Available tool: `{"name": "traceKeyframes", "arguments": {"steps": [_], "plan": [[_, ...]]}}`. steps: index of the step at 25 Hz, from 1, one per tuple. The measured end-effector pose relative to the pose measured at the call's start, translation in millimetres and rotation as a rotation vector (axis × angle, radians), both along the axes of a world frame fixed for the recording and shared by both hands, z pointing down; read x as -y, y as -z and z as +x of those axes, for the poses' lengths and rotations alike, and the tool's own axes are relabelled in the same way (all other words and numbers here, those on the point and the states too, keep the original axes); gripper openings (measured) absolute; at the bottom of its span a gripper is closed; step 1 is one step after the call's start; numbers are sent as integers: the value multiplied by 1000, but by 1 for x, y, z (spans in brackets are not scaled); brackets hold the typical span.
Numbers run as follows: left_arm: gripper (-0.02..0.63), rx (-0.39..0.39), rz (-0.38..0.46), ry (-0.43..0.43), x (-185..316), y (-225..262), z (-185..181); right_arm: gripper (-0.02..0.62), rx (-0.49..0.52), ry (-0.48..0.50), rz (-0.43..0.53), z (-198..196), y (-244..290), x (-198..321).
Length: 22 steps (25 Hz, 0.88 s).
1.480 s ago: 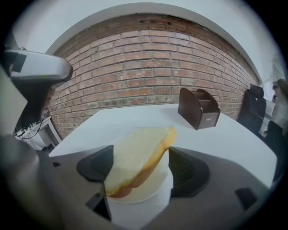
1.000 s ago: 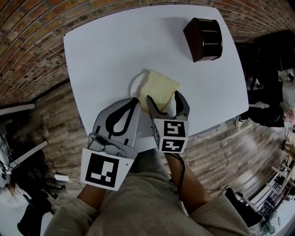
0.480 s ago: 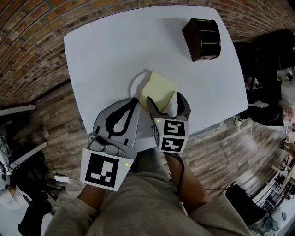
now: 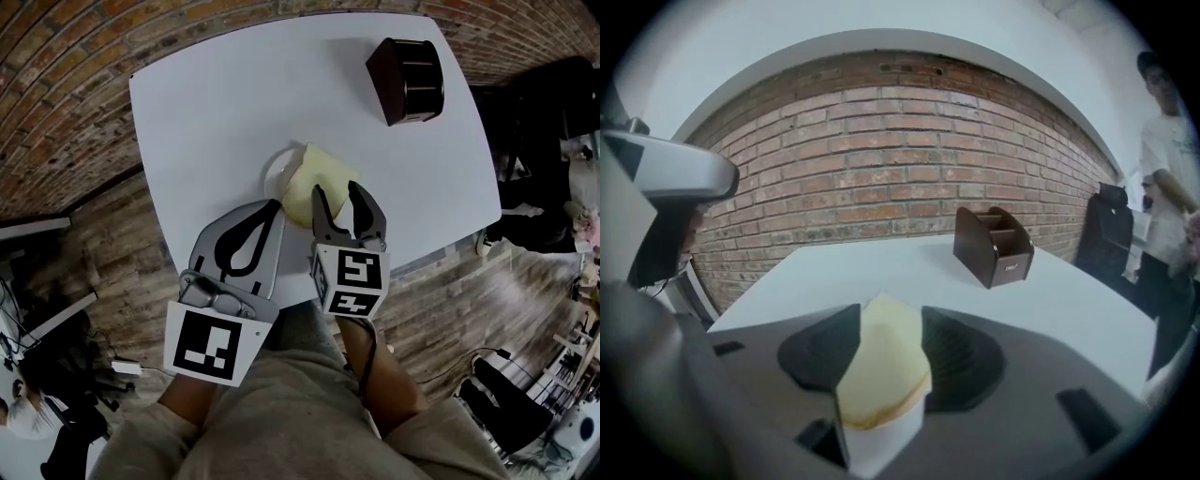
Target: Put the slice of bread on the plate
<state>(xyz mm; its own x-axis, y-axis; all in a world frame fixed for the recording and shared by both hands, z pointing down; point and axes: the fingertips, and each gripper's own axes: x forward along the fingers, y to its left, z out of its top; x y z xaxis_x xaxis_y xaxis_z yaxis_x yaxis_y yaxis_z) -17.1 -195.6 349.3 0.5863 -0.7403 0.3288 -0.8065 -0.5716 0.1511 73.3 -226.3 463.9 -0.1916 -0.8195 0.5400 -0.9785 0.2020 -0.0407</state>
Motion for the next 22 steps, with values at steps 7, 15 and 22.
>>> {"name": "traceKeyframes", "arguments": {"steps": [7,15,22], "plan": [[9,-6,7,-15,0,3,4,8,-14,-24,23,6,11,-2],[9,-3,16,-34,-2,7,7,6,-11,-3,130,1,46,-1],[9,-14,33,-40,-4,13,9,6,-22,66,291,-16,112,-20]]}}
